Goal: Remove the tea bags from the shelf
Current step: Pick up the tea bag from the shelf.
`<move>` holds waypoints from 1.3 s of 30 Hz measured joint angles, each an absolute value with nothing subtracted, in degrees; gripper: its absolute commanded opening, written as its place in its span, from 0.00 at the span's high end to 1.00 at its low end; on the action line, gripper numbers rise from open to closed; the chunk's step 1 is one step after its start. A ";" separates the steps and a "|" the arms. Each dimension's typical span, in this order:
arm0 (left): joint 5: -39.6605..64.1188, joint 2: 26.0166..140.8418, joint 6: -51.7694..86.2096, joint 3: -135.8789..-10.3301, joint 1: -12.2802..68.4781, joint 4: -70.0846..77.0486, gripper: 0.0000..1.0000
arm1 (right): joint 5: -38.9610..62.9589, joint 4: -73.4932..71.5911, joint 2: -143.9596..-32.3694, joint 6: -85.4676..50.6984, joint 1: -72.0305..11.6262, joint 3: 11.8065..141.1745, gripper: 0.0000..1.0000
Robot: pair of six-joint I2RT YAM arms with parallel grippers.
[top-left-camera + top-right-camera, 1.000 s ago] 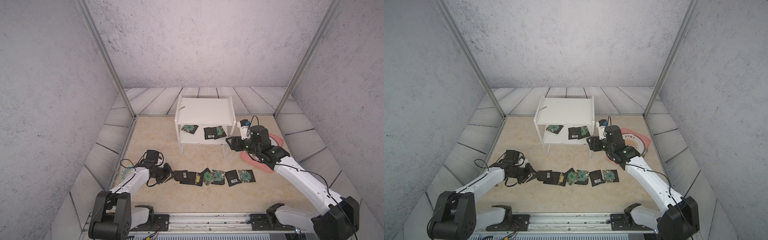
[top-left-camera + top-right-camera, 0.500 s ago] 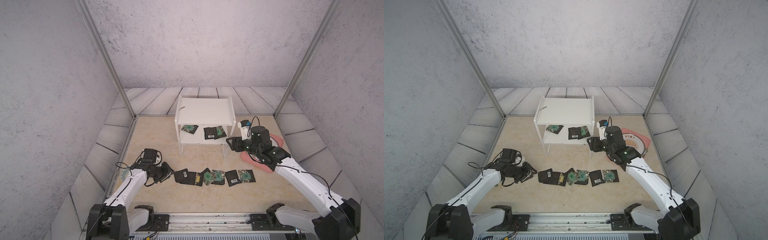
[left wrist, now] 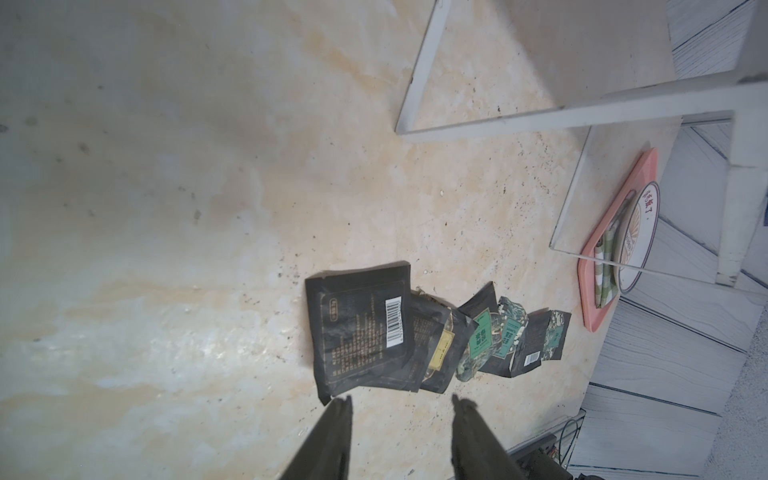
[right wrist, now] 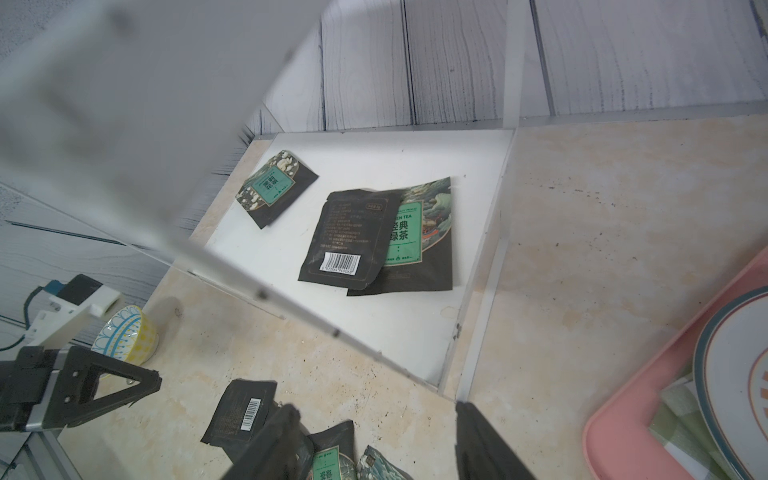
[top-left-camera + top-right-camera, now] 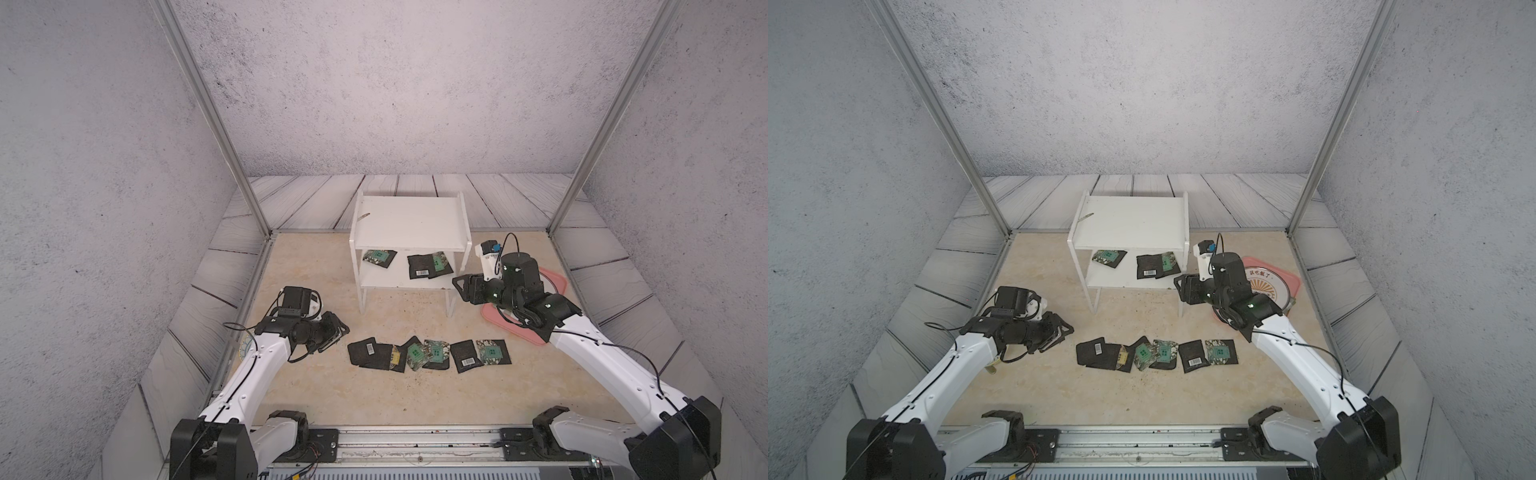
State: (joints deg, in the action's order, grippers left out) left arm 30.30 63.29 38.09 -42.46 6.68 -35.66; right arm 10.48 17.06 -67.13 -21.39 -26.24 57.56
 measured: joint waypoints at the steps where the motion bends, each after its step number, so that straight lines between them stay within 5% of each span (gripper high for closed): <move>1: 30.37 63.29 37.91 -43.03 6.68 -35.92 0.56 | 10.48 17.12 -67.13 -21.39 -26.24 57.56 0.38; 11: 30.68 63.33 36.84 -51.33 6.66 -37.71 0.46 | 10.39 18.09 -67.11 -20.91 -26.24 57.71 0.45; 39: 33.28 73.54 36.40 -66.63 3.42 -36.58 0.46 | 10.20 21.78 -67.11 -19.97 -26.24 65.73 0.62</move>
